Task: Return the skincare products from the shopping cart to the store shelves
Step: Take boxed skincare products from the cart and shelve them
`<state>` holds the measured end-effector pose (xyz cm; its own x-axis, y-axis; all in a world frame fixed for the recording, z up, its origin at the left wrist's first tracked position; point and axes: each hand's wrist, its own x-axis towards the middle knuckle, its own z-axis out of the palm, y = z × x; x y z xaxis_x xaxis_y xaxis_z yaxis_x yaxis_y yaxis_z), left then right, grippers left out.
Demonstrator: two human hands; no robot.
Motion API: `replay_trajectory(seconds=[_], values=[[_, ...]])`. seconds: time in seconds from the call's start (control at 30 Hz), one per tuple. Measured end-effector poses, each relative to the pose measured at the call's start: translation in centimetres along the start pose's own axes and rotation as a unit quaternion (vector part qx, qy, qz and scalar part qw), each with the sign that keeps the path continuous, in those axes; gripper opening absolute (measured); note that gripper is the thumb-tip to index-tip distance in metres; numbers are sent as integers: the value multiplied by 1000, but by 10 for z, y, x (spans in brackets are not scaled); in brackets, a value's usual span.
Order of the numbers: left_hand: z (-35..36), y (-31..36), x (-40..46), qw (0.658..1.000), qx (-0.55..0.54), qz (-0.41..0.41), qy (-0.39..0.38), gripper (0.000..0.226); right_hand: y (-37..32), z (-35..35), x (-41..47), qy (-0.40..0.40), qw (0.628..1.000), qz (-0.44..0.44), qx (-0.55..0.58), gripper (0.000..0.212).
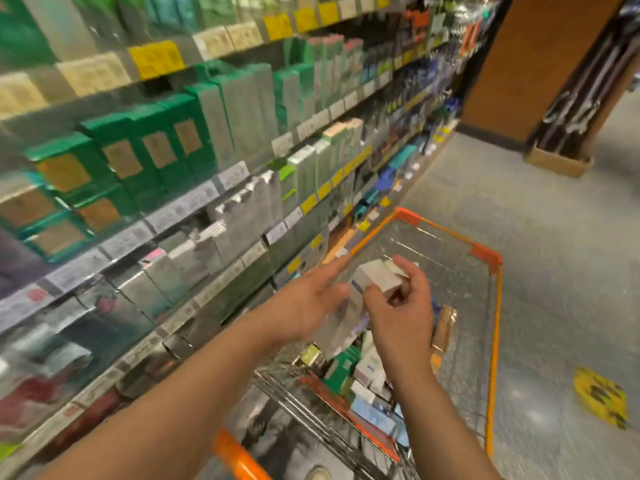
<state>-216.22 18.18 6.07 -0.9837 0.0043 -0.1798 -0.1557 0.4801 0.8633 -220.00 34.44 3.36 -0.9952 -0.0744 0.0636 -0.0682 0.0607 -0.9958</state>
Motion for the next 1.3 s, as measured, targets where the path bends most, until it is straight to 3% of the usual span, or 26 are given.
replay_trajectory(seconds=[0.23, 0.53, 0.73, 1.0, 1.17, 1.3], values=[[-91, 19, -79, 986, -109, 76, 102, 43, -82, 81, -15, -96, 987, -118, 53, 36], [-209, 7, -244, 963, -110, 79, 234, 49, -172, 223, -102, -273, 935, -158, 160, 34], [-254, -8, -340, 919, -130, 81, 364, 60, -217, 299, -171, -389, 887, -165, 188, 34], [-305, -14, -427, 849, -134, 91, 503, 50, -234, 363, -242, -480, 852, -134, 161, 46], [-331, -13, -453, 811, -141, 105, 558, 46, -238, 391, -259, -541, 814, -183, 109, 58], [-346, -9, -463, 788, -131, 98, 593, 44, -243, 420, -267, -546, 799, -244, 65, 69]])
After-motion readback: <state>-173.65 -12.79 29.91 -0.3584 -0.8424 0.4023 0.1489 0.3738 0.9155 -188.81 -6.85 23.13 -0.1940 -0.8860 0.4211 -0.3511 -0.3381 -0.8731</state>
